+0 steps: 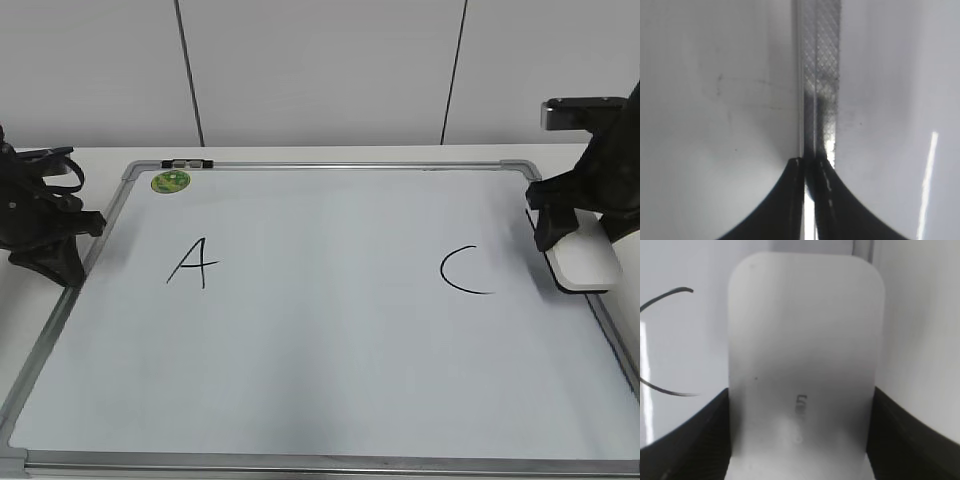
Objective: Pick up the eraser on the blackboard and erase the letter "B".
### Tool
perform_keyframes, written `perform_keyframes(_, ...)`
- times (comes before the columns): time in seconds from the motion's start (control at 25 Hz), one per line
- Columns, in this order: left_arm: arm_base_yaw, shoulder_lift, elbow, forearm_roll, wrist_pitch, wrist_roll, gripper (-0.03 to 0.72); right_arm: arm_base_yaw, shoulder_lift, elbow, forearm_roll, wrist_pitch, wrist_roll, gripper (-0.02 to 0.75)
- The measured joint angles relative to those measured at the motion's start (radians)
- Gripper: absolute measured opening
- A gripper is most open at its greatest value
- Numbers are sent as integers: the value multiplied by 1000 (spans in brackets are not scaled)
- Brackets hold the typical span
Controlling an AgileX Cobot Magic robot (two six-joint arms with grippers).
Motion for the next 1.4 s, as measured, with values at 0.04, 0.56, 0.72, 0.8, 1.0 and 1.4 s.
perform_keyframes(0.04,0,0,0,0,0,0,14,0,14,0,0,-2,0,557)
perform_keyframes(0.56,0,0,0,0,0,0,15,0,102,1,0,-29,-2,557)
perform_keyframes(0.72,0,0,0,0,0,0,16,0,111,1,0,-32,0,557)
perform_keyframes(0.8,0,0,0,0,0,0,17,0,111,1,0,-32,10,563)
perform_keyframes(1.0,0,0,0,0,0,0,17,0,109,-1,0,-28,21,612)
perform_keyframes(1.4,0,0,0,2,0,0,45,0,-38,-81,2,75,10,617)
